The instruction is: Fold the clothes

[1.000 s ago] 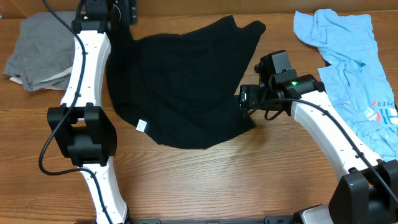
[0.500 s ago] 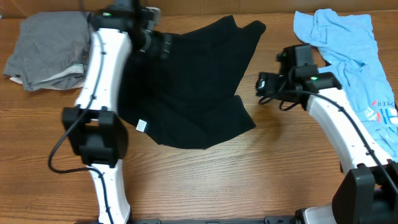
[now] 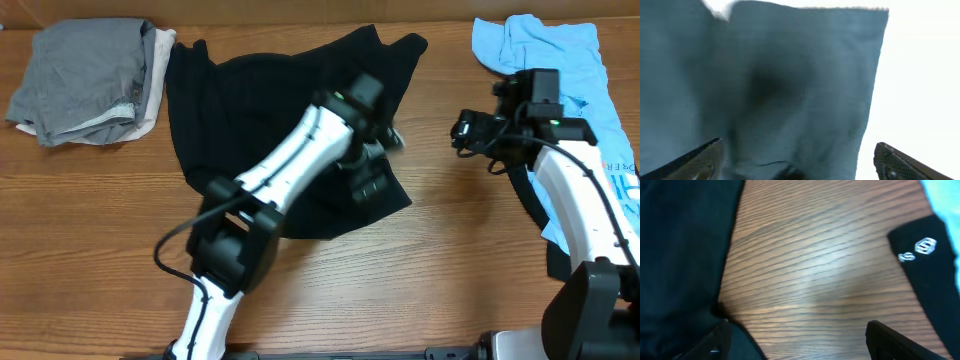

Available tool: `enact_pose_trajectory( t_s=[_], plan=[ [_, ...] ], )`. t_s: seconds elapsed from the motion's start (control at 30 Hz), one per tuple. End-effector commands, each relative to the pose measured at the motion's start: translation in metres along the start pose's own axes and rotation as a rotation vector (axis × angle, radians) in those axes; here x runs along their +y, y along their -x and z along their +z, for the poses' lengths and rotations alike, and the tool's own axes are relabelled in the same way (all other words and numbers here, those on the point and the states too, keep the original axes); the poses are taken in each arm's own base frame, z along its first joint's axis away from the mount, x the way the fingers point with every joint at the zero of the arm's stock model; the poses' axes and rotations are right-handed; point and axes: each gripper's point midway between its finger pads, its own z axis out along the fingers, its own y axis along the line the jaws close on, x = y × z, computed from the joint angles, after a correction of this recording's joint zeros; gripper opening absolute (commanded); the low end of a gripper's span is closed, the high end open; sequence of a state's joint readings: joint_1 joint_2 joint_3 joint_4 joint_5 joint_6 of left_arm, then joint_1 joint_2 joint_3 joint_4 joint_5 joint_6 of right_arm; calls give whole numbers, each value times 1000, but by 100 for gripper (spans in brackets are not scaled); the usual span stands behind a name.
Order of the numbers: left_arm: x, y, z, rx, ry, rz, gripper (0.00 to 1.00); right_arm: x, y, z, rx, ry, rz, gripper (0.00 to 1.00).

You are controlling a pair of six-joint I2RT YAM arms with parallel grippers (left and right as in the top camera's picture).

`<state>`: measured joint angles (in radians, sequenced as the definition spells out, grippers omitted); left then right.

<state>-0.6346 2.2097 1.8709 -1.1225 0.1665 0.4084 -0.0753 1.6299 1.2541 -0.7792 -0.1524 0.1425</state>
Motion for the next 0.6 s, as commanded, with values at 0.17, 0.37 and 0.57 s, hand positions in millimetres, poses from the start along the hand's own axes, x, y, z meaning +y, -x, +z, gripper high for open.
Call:
enact_pose_trajectory(
  t_s=[0.17, 0.37, 0.57],
  plan=[
    [-44, -46, 24, 201, -52, -18, 74, 3, 0, -1, 9, 46, 2, 89],
    [-64, -88, 37, 337, -133, -82, 74, 3, -1, -1, 10, 47, 2, 89],
    [-69, -126, 69, 405, -147, -131, 55, 4, -2, -1, 15, 53, 3, 89]
  ],
)
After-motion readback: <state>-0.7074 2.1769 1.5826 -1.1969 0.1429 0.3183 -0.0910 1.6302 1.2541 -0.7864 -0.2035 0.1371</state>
